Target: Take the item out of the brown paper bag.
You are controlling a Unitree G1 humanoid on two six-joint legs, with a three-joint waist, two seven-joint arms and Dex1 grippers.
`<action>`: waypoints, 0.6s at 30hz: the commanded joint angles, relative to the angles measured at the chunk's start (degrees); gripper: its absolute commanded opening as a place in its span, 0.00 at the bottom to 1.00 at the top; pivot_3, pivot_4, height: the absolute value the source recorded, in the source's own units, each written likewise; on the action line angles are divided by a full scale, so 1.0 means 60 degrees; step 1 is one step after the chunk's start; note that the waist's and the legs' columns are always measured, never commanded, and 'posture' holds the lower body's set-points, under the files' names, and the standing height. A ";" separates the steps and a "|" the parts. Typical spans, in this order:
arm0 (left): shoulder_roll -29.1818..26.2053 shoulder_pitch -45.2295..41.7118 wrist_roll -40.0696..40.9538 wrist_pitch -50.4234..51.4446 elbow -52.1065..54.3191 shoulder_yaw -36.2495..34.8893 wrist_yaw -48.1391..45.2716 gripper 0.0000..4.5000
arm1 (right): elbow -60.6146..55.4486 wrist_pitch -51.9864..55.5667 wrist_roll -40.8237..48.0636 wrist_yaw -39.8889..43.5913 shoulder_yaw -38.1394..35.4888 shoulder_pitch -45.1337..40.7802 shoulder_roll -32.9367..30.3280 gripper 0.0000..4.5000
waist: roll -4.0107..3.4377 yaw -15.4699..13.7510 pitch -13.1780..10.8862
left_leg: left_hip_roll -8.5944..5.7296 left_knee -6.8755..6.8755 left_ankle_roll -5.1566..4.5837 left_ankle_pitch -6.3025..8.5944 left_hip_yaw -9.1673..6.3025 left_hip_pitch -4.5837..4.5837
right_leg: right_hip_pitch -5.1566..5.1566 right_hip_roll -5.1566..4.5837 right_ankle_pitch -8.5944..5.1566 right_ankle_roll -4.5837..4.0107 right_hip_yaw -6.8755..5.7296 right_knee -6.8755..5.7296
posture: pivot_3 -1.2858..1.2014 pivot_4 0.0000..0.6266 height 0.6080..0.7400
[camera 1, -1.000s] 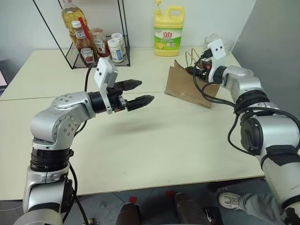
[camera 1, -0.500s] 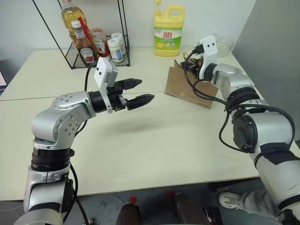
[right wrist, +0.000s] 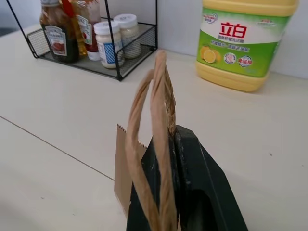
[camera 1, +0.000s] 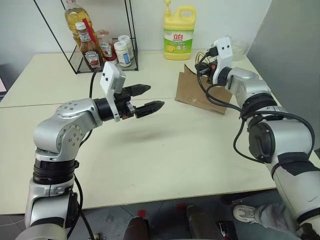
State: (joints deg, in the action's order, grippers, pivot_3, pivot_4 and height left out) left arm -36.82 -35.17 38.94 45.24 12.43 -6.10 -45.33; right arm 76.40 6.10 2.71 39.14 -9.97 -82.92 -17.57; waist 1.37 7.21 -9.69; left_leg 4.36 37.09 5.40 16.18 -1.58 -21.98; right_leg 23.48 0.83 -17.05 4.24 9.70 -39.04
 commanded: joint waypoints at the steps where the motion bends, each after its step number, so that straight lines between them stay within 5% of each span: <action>1: -0.0061 0.0445 0.0436 0.0208 0.0873 -0.0550 0.0282 1.00 | -0.0477 -0.0002 0.0471 0.0769 -0.0303 -0.0821 0.0069 0.00 | -0.0004 0.0100 -0.0003 | 0.0000 0.0000 0.0000 0.0000 -0.0001 0.0000 | 0.0000 -0.0001 0.0000 0.0000 -0.0001 -0.0002 | 0.52 0.24 1.00; 18: 0.0573 0.3438 0.1575 0.0583 0.3626 -0.2239 0.2942 1.00 | -0.1481 0.0615 0.0723 0.2906 0.0359 -0.1073 0.2065 0.00 | -0.0012 0.0206 -0.0007 | 0.0008 -0.0006 0.0001 0.0000 -0.0034 -0.0003 | 0.0000 -0.0001 0.0001 -0.0001 -0.0036 -0.0008 | 0.52 0.24 1.00</action>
State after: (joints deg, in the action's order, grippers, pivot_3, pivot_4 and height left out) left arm -33.45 -14.85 46.82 48.77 30.73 -17.31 -28.81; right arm 71.12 10.48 5.62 54.78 -7.78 -86.54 -5.94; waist 1.30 8.44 -9.73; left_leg 4.42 37.04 5.41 16.18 -1.79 -21.99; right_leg 23.49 0.82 -17.05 4.23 9.44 -39.09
